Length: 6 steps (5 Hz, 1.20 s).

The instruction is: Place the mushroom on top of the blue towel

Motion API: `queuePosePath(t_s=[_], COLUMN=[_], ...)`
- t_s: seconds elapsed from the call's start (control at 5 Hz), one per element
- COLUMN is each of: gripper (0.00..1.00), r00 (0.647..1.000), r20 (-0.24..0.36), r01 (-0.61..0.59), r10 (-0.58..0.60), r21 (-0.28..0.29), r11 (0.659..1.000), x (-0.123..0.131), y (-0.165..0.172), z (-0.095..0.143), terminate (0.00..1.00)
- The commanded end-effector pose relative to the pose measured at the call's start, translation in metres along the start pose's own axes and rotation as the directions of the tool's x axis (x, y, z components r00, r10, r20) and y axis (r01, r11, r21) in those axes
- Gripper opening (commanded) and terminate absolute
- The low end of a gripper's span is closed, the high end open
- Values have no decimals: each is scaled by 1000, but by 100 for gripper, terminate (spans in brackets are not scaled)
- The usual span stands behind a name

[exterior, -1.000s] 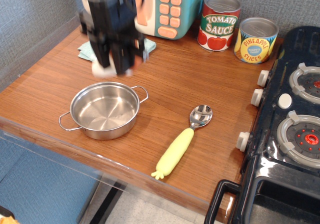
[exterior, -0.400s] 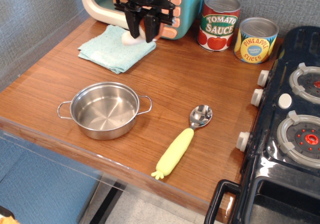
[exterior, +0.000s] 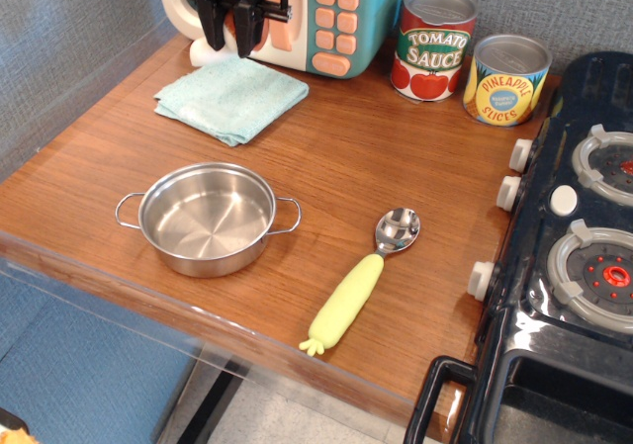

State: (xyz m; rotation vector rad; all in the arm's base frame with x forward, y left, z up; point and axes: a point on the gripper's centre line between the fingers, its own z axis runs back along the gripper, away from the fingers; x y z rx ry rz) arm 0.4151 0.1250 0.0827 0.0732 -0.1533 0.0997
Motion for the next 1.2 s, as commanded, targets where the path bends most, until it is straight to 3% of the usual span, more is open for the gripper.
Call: queuePosePath(t_s=[0.0,0.8,1.0], gripper=[100,100,100], r00=[999,999,999], r20=[47,49,49], r01=[-18,15,15], r10=[16,-17,-17], r21=[28,43,43], r11=[999,999,999], x=[6,4,4], y=[23,23,23], z=[20,28,28], terminate=[0,0,100])
